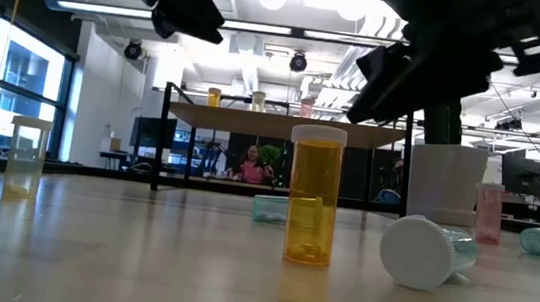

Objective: Pick and place medicine bottles onto shelf by color
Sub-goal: Put the top right blue pill bottle on the shelf

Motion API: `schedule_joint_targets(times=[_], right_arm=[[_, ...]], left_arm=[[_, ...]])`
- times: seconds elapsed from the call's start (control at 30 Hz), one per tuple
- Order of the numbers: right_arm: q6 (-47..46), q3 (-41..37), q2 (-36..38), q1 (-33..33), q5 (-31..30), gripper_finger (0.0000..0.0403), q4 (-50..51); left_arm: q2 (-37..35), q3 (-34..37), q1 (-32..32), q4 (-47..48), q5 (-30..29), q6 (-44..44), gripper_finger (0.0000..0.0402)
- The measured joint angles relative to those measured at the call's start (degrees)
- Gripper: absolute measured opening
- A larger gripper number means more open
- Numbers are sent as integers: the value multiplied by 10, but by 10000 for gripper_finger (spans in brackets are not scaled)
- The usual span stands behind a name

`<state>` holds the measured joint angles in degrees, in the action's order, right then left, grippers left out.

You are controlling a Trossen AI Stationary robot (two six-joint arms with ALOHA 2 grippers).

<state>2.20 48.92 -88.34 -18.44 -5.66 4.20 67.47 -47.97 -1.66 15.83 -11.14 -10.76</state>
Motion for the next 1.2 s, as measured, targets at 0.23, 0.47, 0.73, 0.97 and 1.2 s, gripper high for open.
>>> schedule_joint_targets(times=[0.23,0.47,0.73,0.97,1.2], right_arm=[[-24,50,10,0,-29,158,93],[-43,101,10,0,-65,158,182],[-48,110,10,1,-89,158,208],[-70,110,10,0,-88,158,209],[-75,110,10,1,-88,158,209]], left_arm=[[91,0,33,-70,0,49,188],[166,0,41,-154,15,69,188],[255,0,41,-231,55,75,188],[321,0,41,-285,63,75,188],[376,0,41,-338,82,68,188]])
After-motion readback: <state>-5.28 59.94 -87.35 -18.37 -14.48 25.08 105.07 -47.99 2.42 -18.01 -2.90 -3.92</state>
